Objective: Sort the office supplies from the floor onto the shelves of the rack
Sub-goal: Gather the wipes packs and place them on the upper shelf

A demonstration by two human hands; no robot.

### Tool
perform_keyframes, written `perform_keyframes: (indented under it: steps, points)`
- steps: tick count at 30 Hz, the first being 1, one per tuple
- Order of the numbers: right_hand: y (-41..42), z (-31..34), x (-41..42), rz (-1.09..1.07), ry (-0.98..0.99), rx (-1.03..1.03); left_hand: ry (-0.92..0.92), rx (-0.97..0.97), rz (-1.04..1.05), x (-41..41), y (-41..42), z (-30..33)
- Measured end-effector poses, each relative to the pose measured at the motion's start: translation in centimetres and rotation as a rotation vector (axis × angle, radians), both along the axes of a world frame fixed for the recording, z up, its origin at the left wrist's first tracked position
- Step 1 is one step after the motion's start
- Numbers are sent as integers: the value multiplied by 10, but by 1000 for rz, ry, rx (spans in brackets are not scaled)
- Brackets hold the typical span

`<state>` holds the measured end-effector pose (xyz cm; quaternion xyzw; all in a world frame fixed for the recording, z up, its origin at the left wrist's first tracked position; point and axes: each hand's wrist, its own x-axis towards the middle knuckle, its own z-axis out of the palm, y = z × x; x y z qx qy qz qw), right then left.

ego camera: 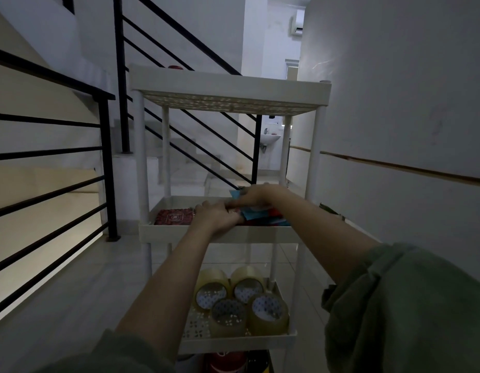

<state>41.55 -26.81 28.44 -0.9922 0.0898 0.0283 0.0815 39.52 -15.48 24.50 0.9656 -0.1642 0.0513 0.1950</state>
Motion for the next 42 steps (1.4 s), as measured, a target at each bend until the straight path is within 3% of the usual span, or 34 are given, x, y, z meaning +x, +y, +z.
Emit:
perform_keyframes:
  steps: [2,5,11,21,27,32,36,42]
  points:
    - [-8,-11,20,-89,47,71,10,6,-2,2,0,-2]
    - [-26,-26,43,-262,-67,91,-10,2,0,7,0,-6]
    - [-28,-15,14,-209,-139,156,-25,15,13,19,0,-14]
    - [-40,-1,-3,-222,25,390,-10,-24,-50,16,2,-13]
    - [-30,-10,3,-166,-85,167,-60,23,-30,11,-1,-12]
    - [-26,-22,23,-185,-72,201,-59,-94,33,15,-3,-16]
    - [-26,-16,19,-208,-137,235,-44,-69,9,21,-2,-16]
    - [-31,9,-23,-185,-97,211,-298,91,28,14,-4,-22]
